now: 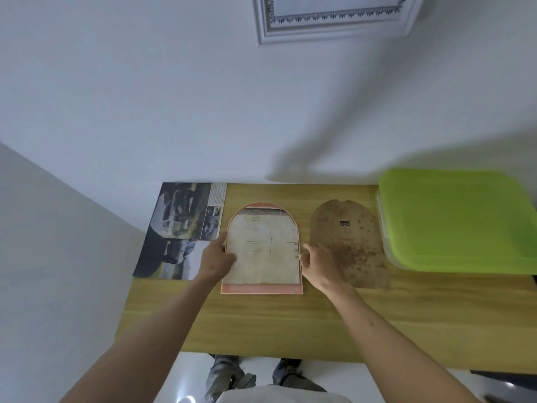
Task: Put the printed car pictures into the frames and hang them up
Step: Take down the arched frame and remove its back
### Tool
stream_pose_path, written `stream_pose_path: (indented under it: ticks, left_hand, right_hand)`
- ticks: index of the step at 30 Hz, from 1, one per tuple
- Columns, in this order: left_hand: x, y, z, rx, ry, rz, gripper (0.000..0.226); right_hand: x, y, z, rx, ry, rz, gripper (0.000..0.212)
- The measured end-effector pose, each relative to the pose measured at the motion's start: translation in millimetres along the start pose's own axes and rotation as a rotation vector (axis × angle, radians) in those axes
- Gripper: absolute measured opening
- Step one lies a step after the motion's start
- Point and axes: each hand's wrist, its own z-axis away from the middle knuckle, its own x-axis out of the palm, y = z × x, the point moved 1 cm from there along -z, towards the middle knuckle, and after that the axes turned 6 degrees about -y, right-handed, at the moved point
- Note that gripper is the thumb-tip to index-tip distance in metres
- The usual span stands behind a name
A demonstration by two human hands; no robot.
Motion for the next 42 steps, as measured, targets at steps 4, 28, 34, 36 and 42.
stream_pose_path:
  ticks: [4,28,34,36,42]
  left_hand:
    - [5.7,-4.9,-5.3,0.064,0.026,-0.298,0.063]
    - [21.5,-26.4,-2.7,0.099,0.057,-0.370,0.062]
    - [14.6,-21.5,13.6,0.200,0.066,-0.157,0.077]
    - [12.6,-17.1,20.8,0.225,0.037,-0.077,0.085]
    - [3.8,4.3,47.4,0.251,-0.060,0.283,0.088]
  right_hand:
    - [14.3,-17.4,-1.2,0.054,-0.046,0.052,0.049]
    - [54.2,-34.3,-12.5,0.231,-0.032,0.140,0.058]
    - [19.3,-69.4,14.9,0.162,0.098,-0.419,0.043]
    - [14.3,-68.3,16.2,0.182,0.087,-0.664,0.043]
    - [-11.2,-46.3,16.9,0.184,-0.033,-1.037,0.068]
